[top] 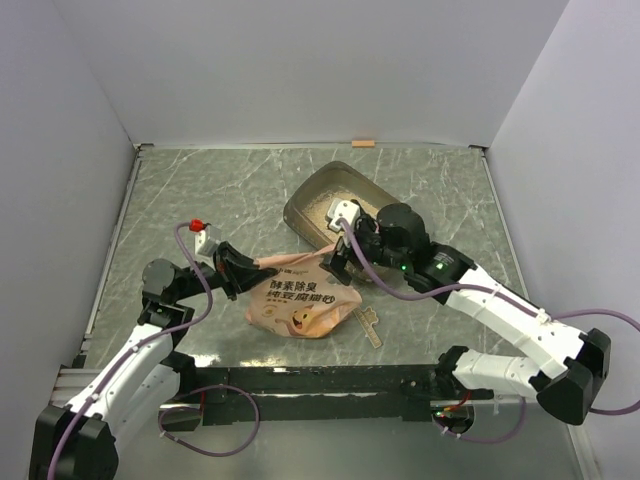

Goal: Fill the litter box with clean litter

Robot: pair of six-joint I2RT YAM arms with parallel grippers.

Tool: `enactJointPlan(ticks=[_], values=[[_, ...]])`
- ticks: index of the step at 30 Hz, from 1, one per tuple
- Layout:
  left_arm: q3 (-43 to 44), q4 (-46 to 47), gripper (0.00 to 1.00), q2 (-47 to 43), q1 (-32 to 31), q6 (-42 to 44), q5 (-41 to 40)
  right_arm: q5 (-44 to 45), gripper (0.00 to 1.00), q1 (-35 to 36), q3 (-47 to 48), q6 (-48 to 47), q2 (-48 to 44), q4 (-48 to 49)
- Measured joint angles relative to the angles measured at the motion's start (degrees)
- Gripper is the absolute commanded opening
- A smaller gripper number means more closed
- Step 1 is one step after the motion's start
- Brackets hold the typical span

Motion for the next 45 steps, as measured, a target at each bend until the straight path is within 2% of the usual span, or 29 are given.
enactJointPlan(ticks=[7, 11, 14, 17, 18, 20, 21, 23, 24, 25, 28, 31, 34, 37, 41, 45], values=[[-0.1, 0.8, 0.01, -0.4, -0.5, -0.4, 1.5, -15.9, 1.0, -2.1, 0.6, -2.4, 0.0, -1.6], [-0.1, 0.7, 0.01, -0.6, -0.6, -0.4, 1.7, -21.8, 0.98, -2.0, 3.5, -3.1, 5.2, -2.6], [-0.1, 0.3, 0.01, -1.0, -0.7, -0.4, 1.8, -25.2, 0.94, -1.9, 5.7, -3.3, 10.0, -3.3], [-0.1, 0.1, 0.01, -1.4, -0.8, -0.1, 2.0, -26.3, 0.59, -1.2, 7.1, -4.1, 13.3, -3.8], [-0.1, -0.2, 0.01, -1.5, -0.8, 0.1, 2.0, -26.5, 0.28, -0.7, 7.9, -4.2, 14.5, -4.4], [-0.1, -1.3, 0.01, -1.9, -0.9, 0.6, 1.9, -26.7, 0.03, -0.1, 9.0, -4.8, 16.1, -5.0], [0.2, -3.2, 0.03, -2.2, -0.9, 1.5, 1.5, -26.8, 0.0, 0.2, 9.7, -4.6, 16.7, -5.5], [2.0, -9.7, 0.11, -2.8, -0.8, 4.7, -0.7, -26.5, 0.0, 0.4, 10.3, -4.5, 17.3, -6.4], [3.7, -14.0, 0.23, -2.8, -0.8, 7.0, -2.3, -26.1, 0.0, 0.4, 10.4, -4.4, 17.3, -6.4], [5.9, -18.8, 0.27, -2.9, -0.9, 8.8, -4.5, -25.6, 0.0, 0.5, 10.8, -4.4, 17.3, -6.5], [14.7, -33.1, 0.27, -3.5, -1.4, 13.9, -17.0, -20.8, 0.0, 1.9, 12.0, -4.0, 17.6, -6.9], [17.5, -41.1, 0.32, -7.9, -1.6, 16.1, -32.8, -13.8, 0.0, 4.3, 15.7, -2.8, 18.9, -8.9], [17.5, -44.9, 0.37, -14.7, -1.3, 17.2, -47.4, -7.7, 0.0, 7.6, 20.1, -2.0, 21.0, -11.3], [17.2, -45.8, 0.4, -21.2, -1.3, 18.0, -57.3, -0.5, 0.0, 12.1, 25.9, -1.6, 23.8, -15.5], [17.1, -45.8, 0.41, -24.7, -1.3, 18.1, -65.2, 6.7, 0.0, 16.9, 36.4, -1.4, 29.6, -23.6], [17.1, -47.4, 0.41, -23.5, -1.3, 18.0, -68.4, 14.9, 0.0, 20.4, 45.8, -1.1, 36.7, -26.4]])
